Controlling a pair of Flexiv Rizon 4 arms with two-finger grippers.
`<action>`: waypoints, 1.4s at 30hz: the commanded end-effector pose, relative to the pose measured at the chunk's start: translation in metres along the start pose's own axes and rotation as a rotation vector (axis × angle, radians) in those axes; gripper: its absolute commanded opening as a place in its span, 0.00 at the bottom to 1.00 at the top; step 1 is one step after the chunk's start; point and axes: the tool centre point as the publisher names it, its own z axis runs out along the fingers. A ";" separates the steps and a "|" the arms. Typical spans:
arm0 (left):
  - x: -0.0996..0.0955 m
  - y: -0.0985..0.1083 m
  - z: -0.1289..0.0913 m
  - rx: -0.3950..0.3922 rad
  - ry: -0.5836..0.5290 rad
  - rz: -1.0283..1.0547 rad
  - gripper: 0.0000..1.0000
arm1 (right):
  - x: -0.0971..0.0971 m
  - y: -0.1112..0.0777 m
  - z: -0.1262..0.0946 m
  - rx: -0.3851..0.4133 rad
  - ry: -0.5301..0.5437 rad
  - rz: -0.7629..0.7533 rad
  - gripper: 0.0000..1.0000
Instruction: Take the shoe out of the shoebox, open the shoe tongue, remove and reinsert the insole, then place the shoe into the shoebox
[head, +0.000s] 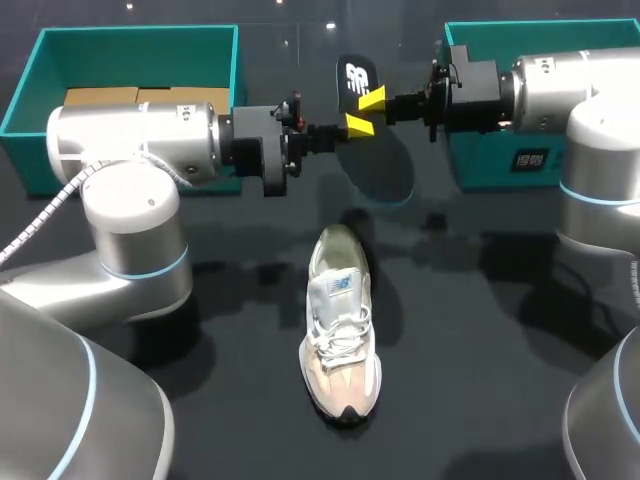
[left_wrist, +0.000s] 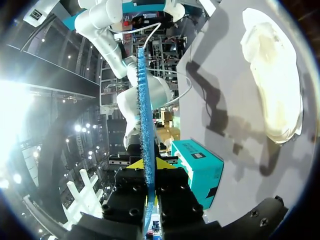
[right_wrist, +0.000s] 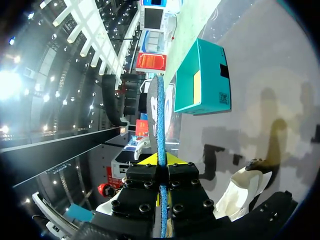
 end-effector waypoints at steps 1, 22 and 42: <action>0.001 0.001 0.004 0.000 0.004 0.000 0.00 | 0.001 -0.001 0.002 0.001 -0.005 0.001 0.00; 0.006 -0.006 -0.045 -0.045 0.115 -0.219 0.00 | -0.004 -0.017 -0.027 0.005 0.022 -0.091 1.00; 0.018 -0.011 -0.080 -0.027 0.076 -0.530 0.00 | -0.008 -0.025 -0.049 -0.005 0.012 -0.082 1.00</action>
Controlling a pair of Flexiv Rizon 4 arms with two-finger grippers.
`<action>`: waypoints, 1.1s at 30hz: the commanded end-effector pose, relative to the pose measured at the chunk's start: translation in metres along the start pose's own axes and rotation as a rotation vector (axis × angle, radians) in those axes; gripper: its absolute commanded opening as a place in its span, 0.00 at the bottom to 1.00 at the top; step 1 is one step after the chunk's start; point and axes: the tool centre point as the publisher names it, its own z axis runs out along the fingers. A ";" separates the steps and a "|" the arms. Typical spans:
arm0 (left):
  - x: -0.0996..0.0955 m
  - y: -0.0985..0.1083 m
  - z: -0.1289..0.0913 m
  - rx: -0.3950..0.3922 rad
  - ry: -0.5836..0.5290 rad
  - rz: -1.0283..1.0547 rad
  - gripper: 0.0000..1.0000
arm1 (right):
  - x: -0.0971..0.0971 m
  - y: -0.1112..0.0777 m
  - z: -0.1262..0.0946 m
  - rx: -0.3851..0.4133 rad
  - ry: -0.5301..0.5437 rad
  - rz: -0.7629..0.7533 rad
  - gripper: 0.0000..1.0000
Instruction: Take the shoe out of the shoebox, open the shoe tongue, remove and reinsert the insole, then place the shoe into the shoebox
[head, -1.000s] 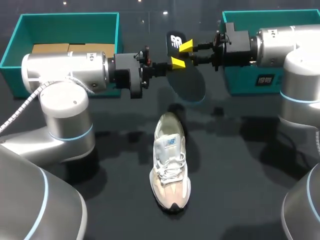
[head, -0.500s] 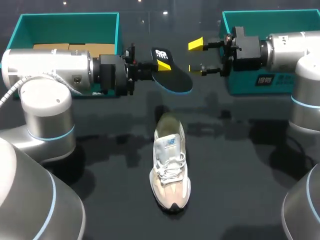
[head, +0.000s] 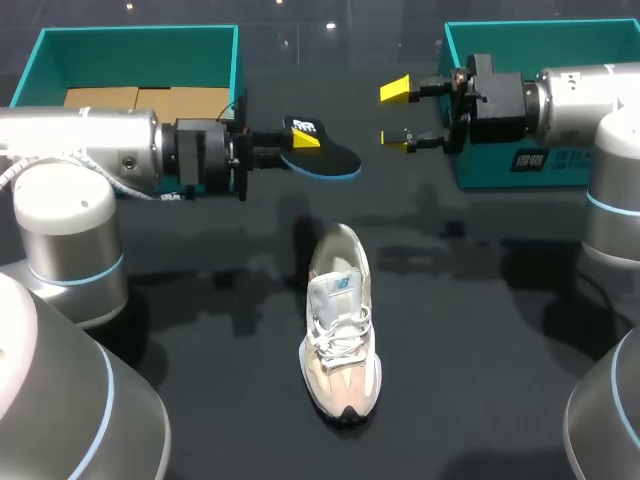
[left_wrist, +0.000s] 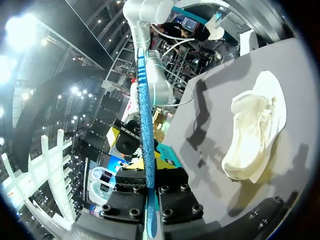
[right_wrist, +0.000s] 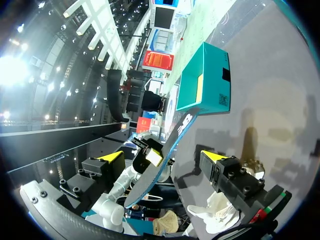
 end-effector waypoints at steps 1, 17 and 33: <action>-0.001 -0.004 -0.009 0.014 0.007 -0.094 0.00 | -0.001 -0.010 -0.026 -0.010 -0.013 0.004 1.00; -0.001 0.013 -0.012 -0.084 0.051 -0.553 0.00 | 0.001 -0.018 -0.051 -0.019 -0.024 0.002 1.00; -0.003 0.017 -0.021 0.023 0.096 -1.107 0.00 | -0.001 -0.037 -0.072 -0.054 -0.036 0.008 1.00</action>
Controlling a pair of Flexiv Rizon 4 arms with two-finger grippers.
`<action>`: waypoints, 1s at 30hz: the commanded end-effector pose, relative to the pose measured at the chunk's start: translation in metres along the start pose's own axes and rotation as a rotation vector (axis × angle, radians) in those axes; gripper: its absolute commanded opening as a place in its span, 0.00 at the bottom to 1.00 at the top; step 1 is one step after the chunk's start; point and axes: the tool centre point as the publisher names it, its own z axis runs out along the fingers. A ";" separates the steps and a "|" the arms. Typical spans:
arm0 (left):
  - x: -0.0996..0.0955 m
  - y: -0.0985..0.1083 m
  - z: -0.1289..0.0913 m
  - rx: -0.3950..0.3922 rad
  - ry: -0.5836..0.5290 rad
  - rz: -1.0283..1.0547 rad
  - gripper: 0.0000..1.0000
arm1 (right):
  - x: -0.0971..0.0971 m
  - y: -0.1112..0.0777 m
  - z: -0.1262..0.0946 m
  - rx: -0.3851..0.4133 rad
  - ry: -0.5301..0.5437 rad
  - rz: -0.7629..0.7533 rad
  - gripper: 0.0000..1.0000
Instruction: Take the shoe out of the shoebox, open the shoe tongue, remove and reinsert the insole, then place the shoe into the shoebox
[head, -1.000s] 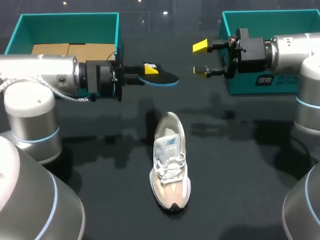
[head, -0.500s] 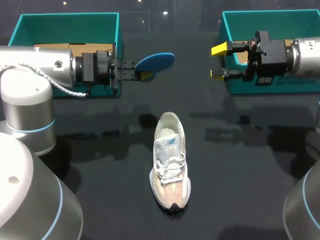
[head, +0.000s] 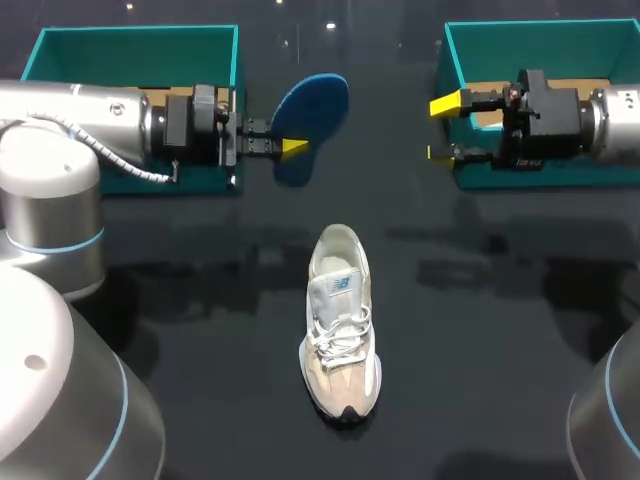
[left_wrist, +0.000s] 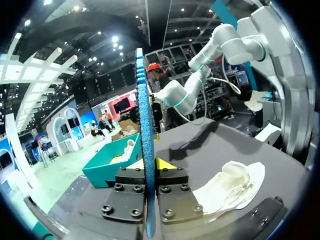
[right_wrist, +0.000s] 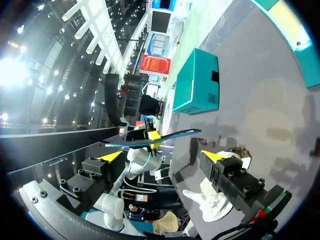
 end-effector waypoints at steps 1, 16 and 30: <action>-0.010 0.005 -0.010 0.035 0.056 -0.324 0.00 | 0.004 -0.012 -0.013 -0.007 -0.017 0.000 1.00; -0.015 0.009 -0.014 0.078 0.117 -0.562 0.00 | -0.001 -0.013 -0.019 0.060 -0.031 0.002 1.00; -0.023 -0.013 -0.012 0.171 0.151 -0.995 0.00 | -0.001 -0.013 -0.019 0.060 -0.031 0.002 1.00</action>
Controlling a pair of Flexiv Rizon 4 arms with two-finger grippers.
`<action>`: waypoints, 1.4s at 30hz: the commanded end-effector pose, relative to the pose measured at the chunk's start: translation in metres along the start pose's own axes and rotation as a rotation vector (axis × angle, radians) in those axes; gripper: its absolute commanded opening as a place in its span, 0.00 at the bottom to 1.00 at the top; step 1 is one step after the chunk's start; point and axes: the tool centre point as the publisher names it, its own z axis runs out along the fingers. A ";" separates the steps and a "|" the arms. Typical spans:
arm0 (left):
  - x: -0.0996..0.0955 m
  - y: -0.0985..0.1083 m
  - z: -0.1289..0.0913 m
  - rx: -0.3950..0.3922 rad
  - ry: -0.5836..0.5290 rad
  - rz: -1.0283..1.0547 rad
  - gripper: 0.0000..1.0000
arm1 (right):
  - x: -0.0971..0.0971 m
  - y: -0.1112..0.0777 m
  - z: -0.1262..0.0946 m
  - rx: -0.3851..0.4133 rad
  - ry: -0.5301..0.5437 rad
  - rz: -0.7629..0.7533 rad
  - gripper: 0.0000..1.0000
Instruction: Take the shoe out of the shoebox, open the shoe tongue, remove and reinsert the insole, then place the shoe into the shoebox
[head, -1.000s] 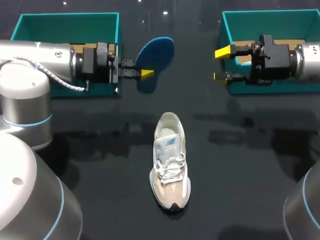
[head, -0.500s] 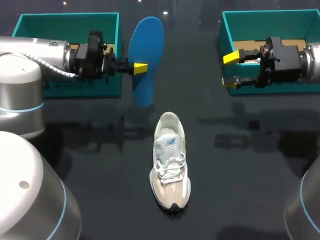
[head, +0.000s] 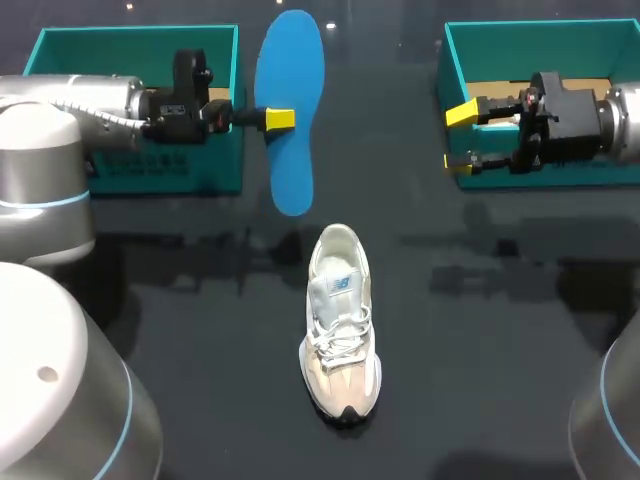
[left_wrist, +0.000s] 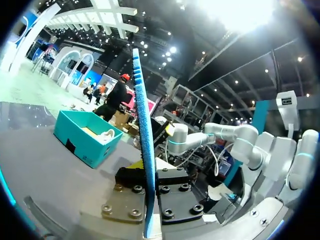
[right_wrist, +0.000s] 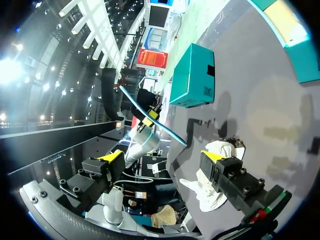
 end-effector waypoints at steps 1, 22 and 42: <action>0.000 0.001 0.003 0.018 0.005 -0.189 0.00 | 0.000 -0.001 0.000 0.001 -0.002 0.001 1.00; 0.006 0.066 0.033 0.019 0.007 -0.687 0.00 | 0.000 -0.001 -0.001 0.000 -0.019 -0.010 1.00; -0.009 0.080 0.056 0.041 -0.067 -0.822 0.00 | 0.039 0.004 -0.017 0.027 -0.487 -0.035 1.00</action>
